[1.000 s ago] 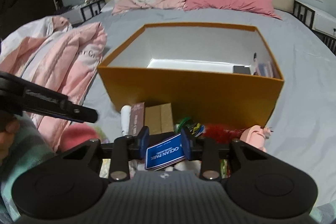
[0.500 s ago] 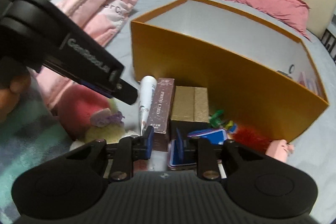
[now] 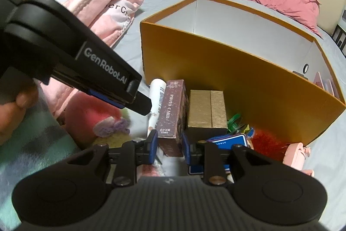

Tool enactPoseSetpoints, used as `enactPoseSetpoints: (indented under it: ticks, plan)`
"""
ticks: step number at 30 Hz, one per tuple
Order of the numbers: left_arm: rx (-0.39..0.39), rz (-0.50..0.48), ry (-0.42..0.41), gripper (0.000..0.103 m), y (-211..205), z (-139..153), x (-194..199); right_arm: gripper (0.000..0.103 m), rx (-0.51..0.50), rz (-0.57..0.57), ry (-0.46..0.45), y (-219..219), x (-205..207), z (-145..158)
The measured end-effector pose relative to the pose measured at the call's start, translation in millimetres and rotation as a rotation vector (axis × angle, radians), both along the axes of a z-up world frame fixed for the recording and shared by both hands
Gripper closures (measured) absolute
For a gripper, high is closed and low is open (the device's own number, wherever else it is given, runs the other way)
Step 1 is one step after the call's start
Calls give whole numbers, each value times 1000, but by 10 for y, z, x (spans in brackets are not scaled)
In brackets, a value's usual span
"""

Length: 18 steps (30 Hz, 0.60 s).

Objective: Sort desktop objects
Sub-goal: 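Grasp the white lotion tube with the left tool while the right tool grasps the brown PHOTO CARD box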

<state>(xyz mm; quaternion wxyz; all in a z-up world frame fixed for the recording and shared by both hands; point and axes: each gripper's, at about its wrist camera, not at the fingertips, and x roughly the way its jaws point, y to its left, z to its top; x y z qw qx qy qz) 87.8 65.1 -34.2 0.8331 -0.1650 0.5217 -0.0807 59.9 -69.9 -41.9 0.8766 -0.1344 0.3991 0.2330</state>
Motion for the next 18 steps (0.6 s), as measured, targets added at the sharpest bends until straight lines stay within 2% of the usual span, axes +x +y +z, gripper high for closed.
enactPoseSetpoints:
  ticks: [2,10,15,18]
  plan:
    - [-6,6,2,72,14,-2,-5,61,-6,-1,-6,6,12,-10]
    - [-17,15,2,72,32,-1,-8,68,20,16,-12,-42,-40,-21]
    - [-25,33,12,72,60,-14,1,66,47,7,-13,-17,1,-15]
    - [-36,48,23,72,80,-30,14,66,15,25,-42,22,-26,-13]
